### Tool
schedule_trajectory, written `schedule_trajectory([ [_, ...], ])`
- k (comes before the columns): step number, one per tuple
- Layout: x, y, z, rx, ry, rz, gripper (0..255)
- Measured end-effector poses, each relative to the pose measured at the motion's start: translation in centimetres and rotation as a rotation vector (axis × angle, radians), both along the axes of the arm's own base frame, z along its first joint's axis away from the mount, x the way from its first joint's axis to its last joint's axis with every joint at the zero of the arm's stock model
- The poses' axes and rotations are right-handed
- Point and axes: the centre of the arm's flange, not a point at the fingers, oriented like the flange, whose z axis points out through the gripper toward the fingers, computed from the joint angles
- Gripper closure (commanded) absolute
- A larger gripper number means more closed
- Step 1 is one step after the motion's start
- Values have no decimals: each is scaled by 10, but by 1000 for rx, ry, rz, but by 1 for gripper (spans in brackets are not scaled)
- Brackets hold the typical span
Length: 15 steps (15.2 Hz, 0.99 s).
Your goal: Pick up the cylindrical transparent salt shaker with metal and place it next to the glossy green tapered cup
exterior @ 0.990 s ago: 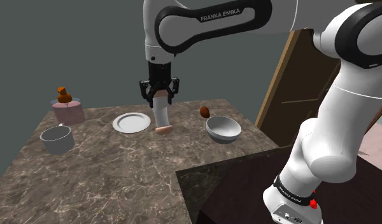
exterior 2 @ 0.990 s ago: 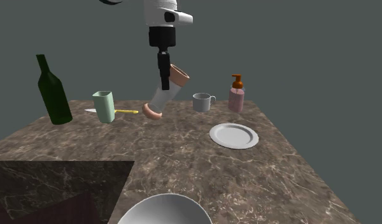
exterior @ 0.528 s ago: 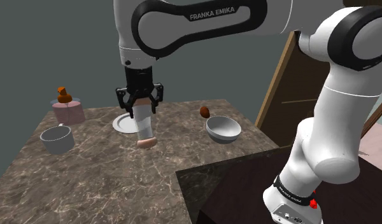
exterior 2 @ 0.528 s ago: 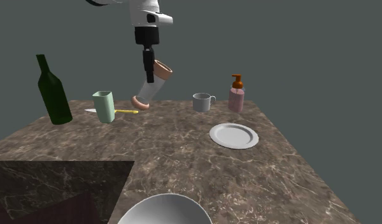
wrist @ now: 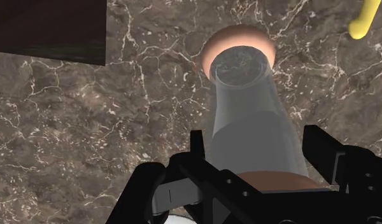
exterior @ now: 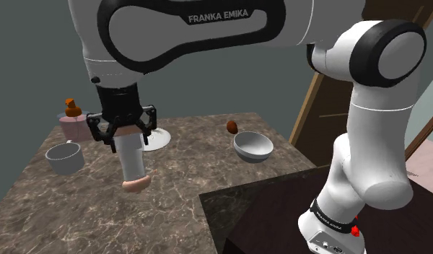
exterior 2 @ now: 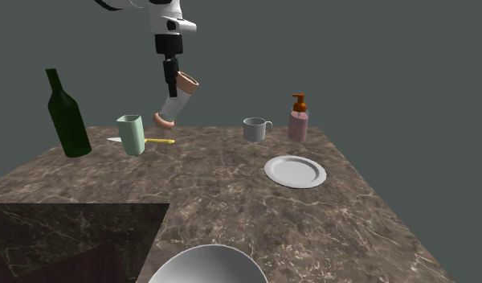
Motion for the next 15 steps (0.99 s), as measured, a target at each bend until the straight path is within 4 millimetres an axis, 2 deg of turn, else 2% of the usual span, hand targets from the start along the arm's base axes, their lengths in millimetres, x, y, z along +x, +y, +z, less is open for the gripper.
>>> schedule_trajectory([
  [6, -11, 75, 2, 0, 0, 0, 255],
  [9, -16, 111, -4, 0, 1, 0, 255],
  [15, -16, 120, -32, 0, 0, -2, 255],
])
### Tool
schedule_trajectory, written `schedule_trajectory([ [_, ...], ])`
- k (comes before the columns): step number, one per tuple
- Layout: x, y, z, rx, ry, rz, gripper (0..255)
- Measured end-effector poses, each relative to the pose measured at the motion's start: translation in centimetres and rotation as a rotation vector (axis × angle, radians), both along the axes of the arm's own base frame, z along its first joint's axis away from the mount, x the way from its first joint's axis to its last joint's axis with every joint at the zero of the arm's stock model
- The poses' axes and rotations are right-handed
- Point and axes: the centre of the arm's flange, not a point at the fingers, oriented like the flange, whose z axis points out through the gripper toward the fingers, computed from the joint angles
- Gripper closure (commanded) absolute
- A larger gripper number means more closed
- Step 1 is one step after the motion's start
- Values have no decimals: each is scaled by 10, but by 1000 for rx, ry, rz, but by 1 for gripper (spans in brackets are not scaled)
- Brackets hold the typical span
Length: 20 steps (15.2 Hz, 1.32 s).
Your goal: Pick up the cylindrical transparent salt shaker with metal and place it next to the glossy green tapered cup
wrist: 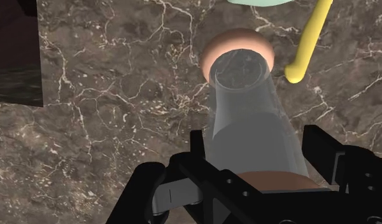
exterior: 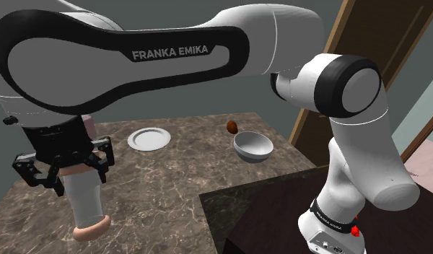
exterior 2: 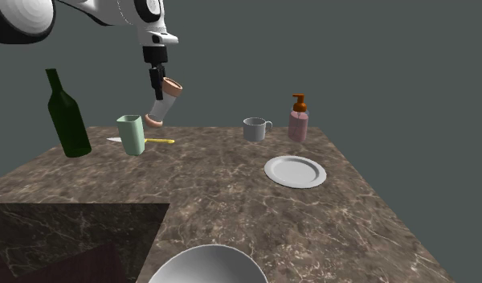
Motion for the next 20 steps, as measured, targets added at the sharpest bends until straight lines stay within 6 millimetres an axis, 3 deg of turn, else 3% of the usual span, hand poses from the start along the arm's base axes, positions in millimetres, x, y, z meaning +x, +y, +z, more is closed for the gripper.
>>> schedule_trajectory([
  [20, 1, 0, -105, 0, 0, 0, 255],
])
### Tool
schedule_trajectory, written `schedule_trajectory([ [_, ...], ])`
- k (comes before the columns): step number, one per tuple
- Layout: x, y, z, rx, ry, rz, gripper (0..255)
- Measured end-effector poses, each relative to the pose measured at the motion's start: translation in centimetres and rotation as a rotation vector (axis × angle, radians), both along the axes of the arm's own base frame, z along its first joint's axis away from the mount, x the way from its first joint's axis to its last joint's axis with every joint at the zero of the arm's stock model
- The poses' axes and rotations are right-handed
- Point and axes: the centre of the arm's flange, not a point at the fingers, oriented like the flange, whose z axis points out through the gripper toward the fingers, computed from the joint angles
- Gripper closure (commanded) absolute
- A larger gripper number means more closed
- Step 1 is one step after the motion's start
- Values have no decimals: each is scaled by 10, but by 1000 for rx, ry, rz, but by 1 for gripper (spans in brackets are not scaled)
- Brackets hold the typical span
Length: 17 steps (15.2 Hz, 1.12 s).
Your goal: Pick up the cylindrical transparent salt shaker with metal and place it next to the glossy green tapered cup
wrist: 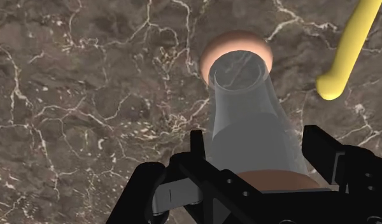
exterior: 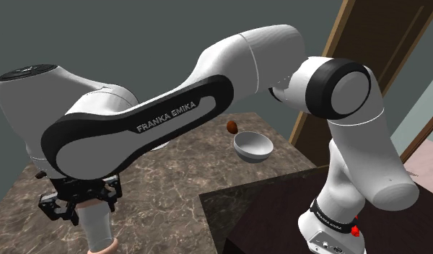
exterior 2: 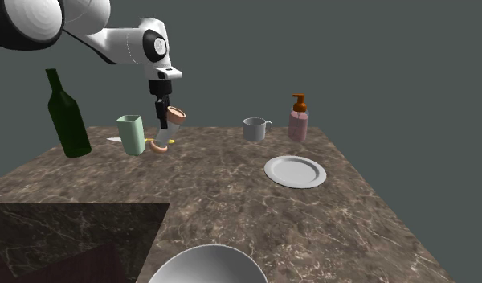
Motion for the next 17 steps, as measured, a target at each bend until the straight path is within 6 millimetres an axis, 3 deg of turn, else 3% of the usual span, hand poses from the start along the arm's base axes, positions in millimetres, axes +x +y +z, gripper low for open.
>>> schedule_trajectory([
  [13, 4, -3, -59, 8, -14, -6, 255],
  [17, 3, -3, -65, 10, -15, -5, 255],
])
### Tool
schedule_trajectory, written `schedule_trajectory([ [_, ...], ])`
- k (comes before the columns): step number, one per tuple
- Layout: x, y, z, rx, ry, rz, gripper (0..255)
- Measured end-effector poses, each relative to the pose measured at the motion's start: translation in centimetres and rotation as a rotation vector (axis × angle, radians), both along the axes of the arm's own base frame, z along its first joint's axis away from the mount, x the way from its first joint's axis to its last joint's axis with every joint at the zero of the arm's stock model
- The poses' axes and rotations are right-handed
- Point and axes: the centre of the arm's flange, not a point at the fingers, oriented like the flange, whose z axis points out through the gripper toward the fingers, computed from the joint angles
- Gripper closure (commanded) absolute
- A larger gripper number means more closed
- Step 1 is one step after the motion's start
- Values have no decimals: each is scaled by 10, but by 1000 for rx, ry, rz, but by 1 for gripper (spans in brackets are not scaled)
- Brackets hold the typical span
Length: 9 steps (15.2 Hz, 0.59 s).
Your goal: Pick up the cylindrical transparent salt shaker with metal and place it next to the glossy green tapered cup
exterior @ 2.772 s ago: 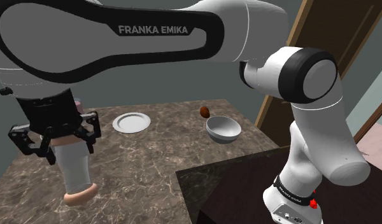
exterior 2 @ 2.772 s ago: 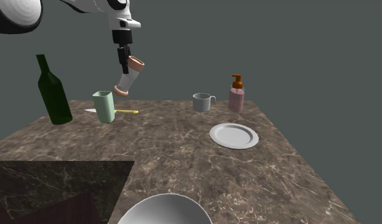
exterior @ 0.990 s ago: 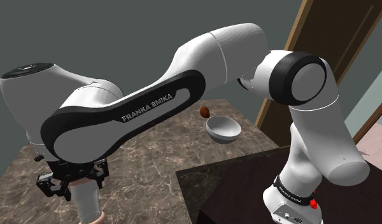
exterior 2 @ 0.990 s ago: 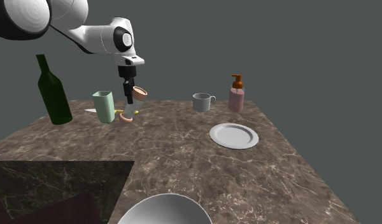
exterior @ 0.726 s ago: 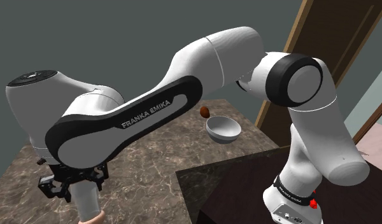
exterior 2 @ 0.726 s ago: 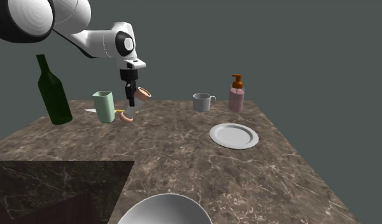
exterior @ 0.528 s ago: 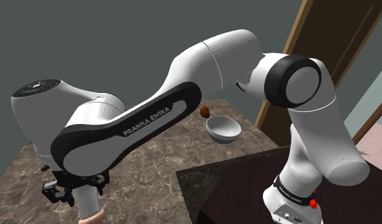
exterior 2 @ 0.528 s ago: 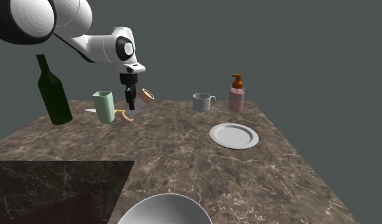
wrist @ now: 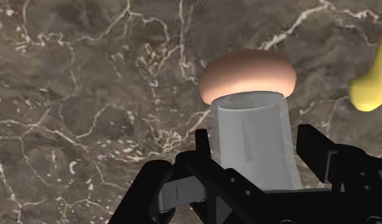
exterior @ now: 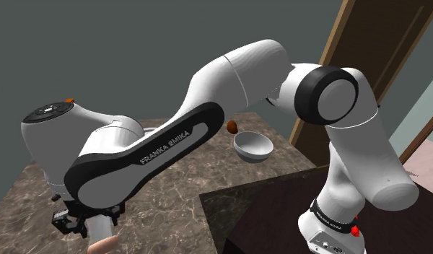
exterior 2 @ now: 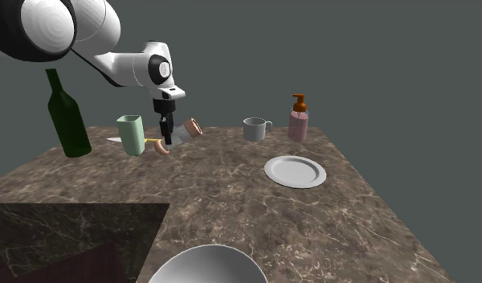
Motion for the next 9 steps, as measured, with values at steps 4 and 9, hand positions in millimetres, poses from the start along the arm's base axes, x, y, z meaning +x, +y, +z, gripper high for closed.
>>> schedule_trajectory([
  [4, 0, 1, -1, -1, -1, -1, 0],
  [9, -3, 4, -10, -9, 14, 5, 0],
])
